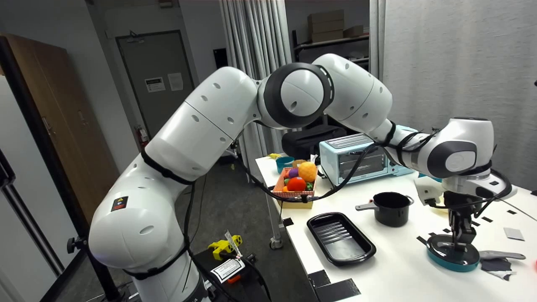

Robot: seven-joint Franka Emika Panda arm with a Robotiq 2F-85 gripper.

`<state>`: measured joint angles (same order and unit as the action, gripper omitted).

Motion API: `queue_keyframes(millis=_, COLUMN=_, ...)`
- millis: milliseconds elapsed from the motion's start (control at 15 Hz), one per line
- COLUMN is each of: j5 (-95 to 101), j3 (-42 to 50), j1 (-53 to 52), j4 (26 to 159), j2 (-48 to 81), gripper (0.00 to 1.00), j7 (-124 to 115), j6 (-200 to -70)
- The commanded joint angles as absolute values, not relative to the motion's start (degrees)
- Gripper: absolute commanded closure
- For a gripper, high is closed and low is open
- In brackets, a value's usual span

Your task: Cover the pan with a black lid

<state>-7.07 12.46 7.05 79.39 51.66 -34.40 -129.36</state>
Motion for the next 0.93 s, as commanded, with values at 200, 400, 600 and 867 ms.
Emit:
queue_keyframes(millis=200, j5=-6.7, j3=12.4, j1=6.9, j4=81.9, j2=50.0, gripper=0.23, j7=-33.0, j6=-129.3)
queue_keyframes(millis=400, j5=-6.9, j3=12.2, j1=6.9, j4=83.2, j2=48.2, gripper=0.02, j7=-31.9, j6=-130.0)
queue_keyframes(millis=600, j5=-6.9, j3=12.1, j1=6.8, j4=85.3, j2=45.7, gripper=0.00, j7=-30.6, j6=-131.0)
queue_keyframes(millis=867, j5=-7.2, j3=11.8, j1=6.9, j4=90.2, j2=40.2, gripper=0.00, j7=-27.8, j6=-132.9)
